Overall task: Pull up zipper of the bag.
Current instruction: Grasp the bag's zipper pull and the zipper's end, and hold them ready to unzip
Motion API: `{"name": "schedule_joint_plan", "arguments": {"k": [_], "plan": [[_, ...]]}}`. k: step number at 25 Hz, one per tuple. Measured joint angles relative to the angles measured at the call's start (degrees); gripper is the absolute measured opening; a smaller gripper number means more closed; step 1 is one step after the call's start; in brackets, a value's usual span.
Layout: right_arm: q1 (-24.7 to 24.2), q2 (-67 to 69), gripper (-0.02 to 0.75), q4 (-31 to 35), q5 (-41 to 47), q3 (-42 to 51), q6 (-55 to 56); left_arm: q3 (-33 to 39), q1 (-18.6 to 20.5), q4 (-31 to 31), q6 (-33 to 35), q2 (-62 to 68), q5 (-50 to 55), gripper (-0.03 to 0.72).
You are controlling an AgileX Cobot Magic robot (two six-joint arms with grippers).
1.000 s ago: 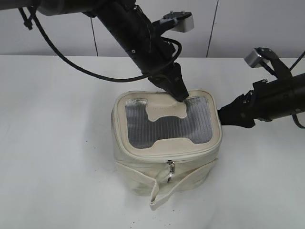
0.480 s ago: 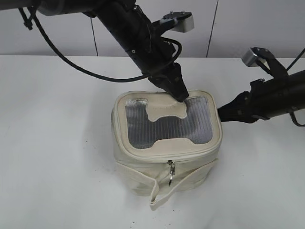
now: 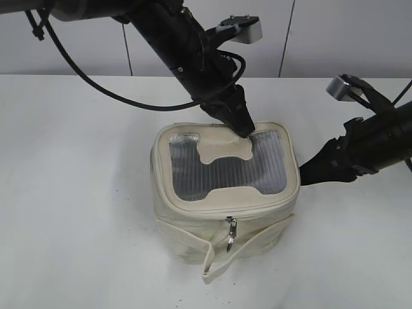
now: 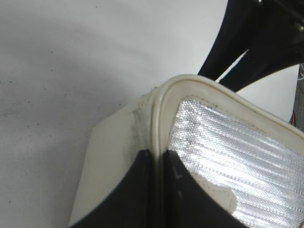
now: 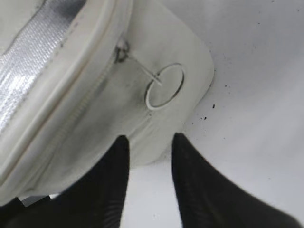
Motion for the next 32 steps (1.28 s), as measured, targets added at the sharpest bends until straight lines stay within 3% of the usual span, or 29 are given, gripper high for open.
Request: {"name": "schedule_joint_plan", "arguments": {"k": [2, 4, 11, 15, 19, 23, 27, 32], "plan": [[0.0, 0.0, 0.352, 0.21, 0.14, 0.0, -0.01, 0.0, 0.0, 0.0, 0.0, 0.0, 0.0, 0.042], [0.0, 0.0, 0.424, 1.07, 0.07, 0.0, -1.03, 0.0, 0.0, -0.05, 0.0, 0.0, 0.05, 0.042], [0.0, 3.4, 0.448, 11.96, -1.0, 0.0, -12.24, 0.0, 0.0, -0.11, 0.12, 0.0, 0.05, 0.042], [0.0, 5.08, 0.354, 18.73, -2.21, 0.0, -19.34, 0.0, 0.0, -0.4, 0.12, 0.0, 0.05, 0.042], [0.0, 7.16, 0.221, 20.01, -2.49, 0.0, -20.51, 0.0, 0.0, -0.46, 0.12, 0.0, 0.11, 0.042], [0.0, 7.85, 0.024, 20.2, -2.68, 0.0, -20.21, 0.0, 0.0, -0.5, 0.12, 0.0, 0.18, 0.042], [0.0, 7.24, 0.005, 17.72, -2.72, 0.0, -15.21, 0.0, 0.0, -0.52, 0.12, 0.0, 0.18, 0.042], [0.0, 3.69, 0.005, 6.99, -2.73, 0.0, -3.04, 0.0, 0.0, -0.52, 0.12, 0.0, 0.18, 0.042]]}}
